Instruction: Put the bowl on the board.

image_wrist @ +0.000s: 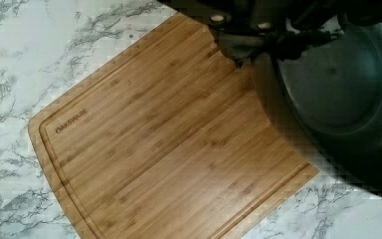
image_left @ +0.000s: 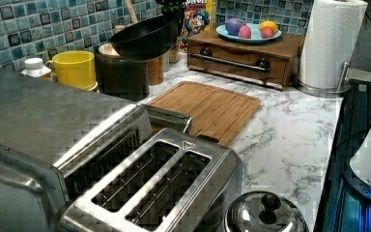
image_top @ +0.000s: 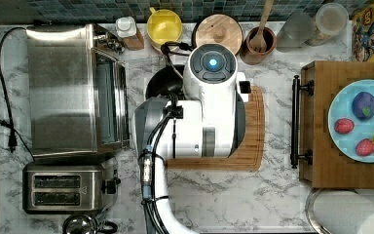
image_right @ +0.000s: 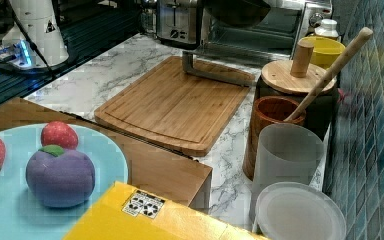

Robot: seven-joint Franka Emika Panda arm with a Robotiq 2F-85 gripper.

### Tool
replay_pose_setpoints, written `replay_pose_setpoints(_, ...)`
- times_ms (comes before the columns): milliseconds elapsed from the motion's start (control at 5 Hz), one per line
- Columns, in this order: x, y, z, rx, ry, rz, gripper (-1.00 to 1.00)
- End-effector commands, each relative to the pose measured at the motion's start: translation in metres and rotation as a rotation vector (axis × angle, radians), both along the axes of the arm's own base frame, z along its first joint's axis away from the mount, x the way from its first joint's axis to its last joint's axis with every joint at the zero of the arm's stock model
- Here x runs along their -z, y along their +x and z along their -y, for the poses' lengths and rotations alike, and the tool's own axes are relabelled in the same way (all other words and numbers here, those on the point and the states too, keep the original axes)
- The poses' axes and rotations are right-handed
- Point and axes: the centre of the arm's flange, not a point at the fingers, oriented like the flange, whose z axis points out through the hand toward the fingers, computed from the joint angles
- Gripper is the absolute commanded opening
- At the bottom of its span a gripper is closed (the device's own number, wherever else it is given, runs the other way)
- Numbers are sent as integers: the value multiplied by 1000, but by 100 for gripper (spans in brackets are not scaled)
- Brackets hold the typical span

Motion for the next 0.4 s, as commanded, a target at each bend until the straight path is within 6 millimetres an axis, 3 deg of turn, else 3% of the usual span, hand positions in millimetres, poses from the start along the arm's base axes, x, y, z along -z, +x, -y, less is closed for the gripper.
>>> replay_pose_setpoints(200, 0, 0, -1, -1, 1, 1, -100)
replay_pose_setpoints(400, 7, -8, 18, 31, 43, 32, -100)
